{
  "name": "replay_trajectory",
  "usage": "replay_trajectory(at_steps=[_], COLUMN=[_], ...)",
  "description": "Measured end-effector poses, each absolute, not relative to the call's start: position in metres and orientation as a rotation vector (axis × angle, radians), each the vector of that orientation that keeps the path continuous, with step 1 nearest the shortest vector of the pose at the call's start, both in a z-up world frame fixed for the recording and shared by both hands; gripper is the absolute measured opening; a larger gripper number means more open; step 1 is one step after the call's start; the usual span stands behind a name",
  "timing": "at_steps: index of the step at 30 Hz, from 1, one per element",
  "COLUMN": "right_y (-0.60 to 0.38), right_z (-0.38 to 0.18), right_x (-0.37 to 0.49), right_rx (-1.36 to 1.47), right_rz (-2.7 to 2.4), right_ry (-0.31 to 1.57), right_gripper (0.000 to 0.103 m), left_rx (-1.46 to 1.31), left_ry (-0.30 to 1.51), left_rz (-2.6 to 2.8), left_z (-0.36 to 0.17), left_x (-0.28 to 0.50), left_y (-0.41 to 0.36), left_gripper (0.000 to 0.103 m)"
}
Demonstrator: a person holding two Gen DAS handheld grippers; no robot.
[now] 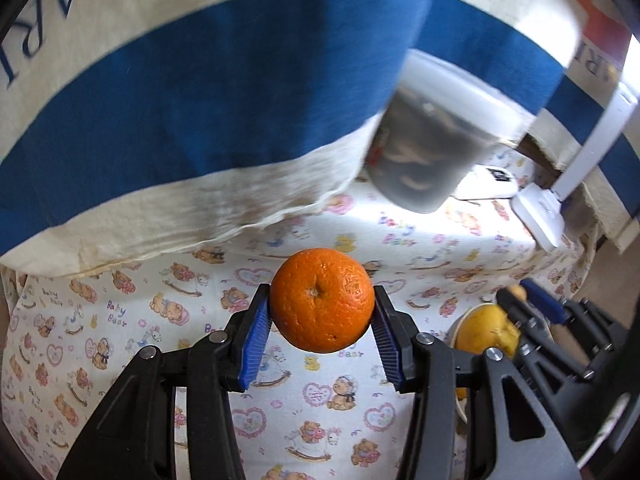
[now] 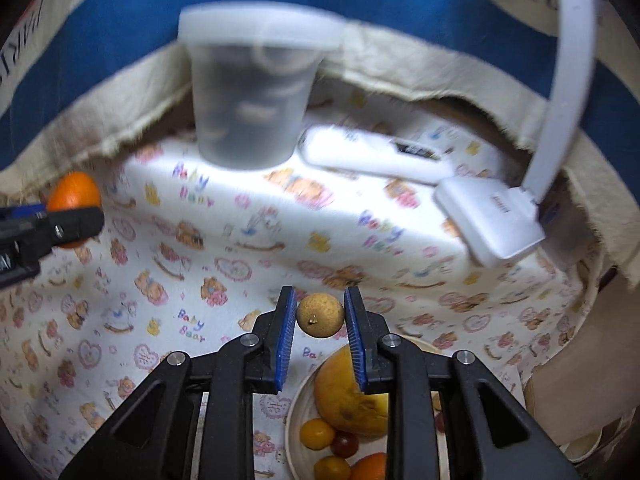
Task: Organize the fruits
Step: 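Carry the mandarin toward the plate with the left tool while the right holds the longan, then lower the mandarin onto the plate beside the pomelo and open the left tool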
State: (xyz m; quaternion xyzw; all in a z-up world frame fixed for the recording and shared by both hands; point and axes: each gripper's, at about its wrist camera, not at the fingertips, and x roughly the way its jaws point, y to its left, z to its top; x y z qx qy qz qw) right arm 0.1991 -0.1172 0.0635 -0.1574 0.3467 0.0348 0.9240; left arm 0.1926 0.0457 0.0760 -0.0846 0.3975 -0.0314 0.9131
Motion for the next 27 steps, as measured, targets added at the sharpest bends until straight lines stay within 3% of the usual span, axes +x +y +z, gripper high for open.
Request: replay_trajectory(at_steps=[14,27], right_y=[-0.16,-0.221], right_z=[0.131,0.098], right_x=[0.146,0.15], right_rx=[-0.216,-0.156], right_rz=[0.023,-0.044], right_ry=[0.587,0.726], right_gripper=[0.026,0.026], left_rx=[-0.02,0.034], left_ry=[0.819,0.971], left_rz=[-0.227,-0.447], left_z=[0.076,0.033], left_x=[0.176,0.171], left_y=[-0.037,-0.11], left_gripper=[0.047,0.047])
